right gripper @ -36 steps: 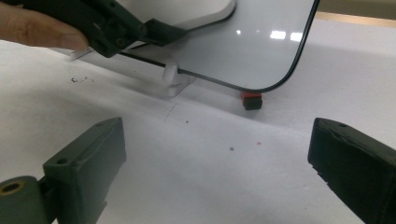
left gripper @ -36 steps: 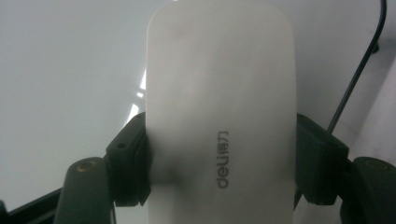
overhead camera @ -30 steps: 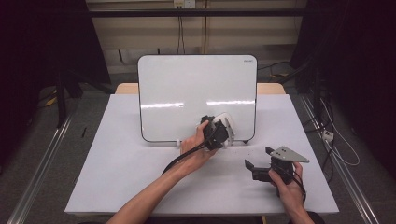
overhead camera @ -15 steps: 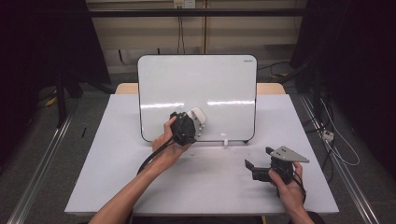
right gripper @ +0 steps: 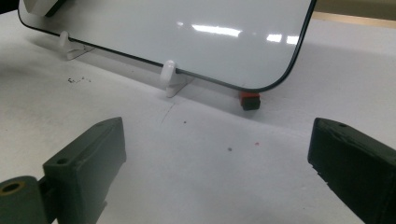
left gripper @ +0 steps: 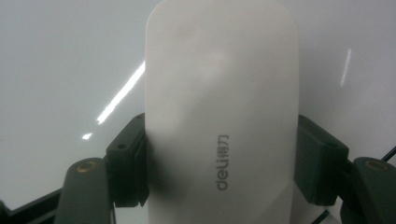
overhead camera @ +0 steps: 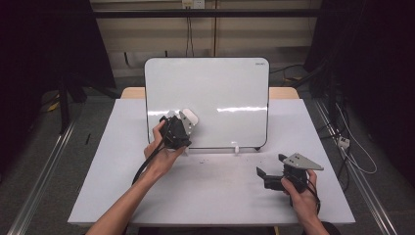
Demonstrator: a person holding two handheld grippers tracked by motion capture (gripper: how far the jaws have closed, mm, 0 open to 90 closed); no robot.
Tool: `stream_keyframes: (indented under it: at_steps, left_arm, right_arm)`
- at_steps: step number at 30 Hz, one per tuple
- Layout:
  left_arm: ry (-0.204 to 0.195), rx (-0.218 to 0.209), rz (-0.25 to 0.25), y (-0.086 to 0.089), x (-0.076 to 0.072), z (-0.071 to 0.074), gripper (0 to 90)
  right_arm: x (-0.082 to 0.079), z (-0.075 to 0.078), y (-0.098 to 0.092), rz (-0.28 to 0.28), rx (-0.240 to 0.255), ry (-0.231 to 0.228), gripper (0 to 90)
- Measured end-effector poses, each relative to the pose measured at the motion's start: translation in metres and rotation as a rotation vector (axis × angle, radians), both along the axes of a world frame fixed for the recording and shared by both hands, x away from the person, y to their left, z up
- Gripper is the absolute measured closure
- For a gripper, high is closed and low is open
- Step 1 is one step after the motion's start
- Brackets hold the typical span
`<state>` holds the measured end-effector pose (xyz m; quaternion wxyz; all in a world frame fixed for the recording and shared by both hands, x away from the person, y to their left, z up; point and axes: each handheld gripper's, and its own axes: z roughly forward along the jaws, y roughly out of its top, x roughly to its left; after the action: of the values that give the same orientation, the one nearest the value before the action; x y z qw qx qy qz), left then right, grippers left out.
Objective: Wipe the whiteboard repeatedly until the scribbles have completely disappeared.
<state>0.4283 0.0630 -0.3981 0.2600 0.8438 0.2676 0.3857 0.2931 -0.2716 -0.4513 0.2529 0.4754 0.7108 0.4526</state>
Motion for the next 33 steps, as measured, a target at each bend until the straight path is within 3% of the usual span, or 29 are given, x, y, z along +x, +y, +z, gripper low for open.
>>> stream_keyframes:
  at_steps: [6, 13, 17, 18, 22, 25, 31, 33]
  left_arm:
    - [-0.021, 0.041, -0.062, -0.034, -0.005, -0.004, 31.0]
    - [-0.036, 0.075, -0.121, -0.086, -0.014, -0.012, 31.0]
    - [-0.039, 0.145, -0.165, -0.113, -0.019, -0.014, 31.1]
    - [-0.041, 0.145, -0.167, -0.117, -0.020, -0.014, 31.0]
    - [-0.046, 0.170, -0.181, -0.129, -0.021, -0.015, 31.1]
    - [-0.066, 0.234, -0.222, -0.136, -0.024, -0.017, 31.0]
    - [-0.054, 0.226, -0.279, -0.129, -0.024, -0.016, 31.2]
    - [-0.035, 0.186, -0.282, -0.125, -0.023, -0.015, 31.2]
  right_arm:
    - [0.000, 0.000, 0.001, 0.002, -0.003, -0.002, 4.1]
    - [0.000, 0.000, 0.000, 0.003, 0.000, -0.002, 4.1]
    - [-0.001, 0.001, 0.000, 0.007, 0.000, -0.004, 4.1]
    - [-0.001, 0.001, 0.000, 0.007, 0.000, -0.004, 4.1]
    - [-0.001, 0.000, 0.000, 0.007, 0.001, -0.003, 4.1]
    - [0.000, 0.000, 0.000, 0.008, 0.002, -0.002, 4.1]
    - [0.000, 0.000, 0.000, 0.007, 0.002, -0.001, 4.1]
    - [-0.001, 0.000, 0.000, 0.008, 0.001, -0.003, 4.1]
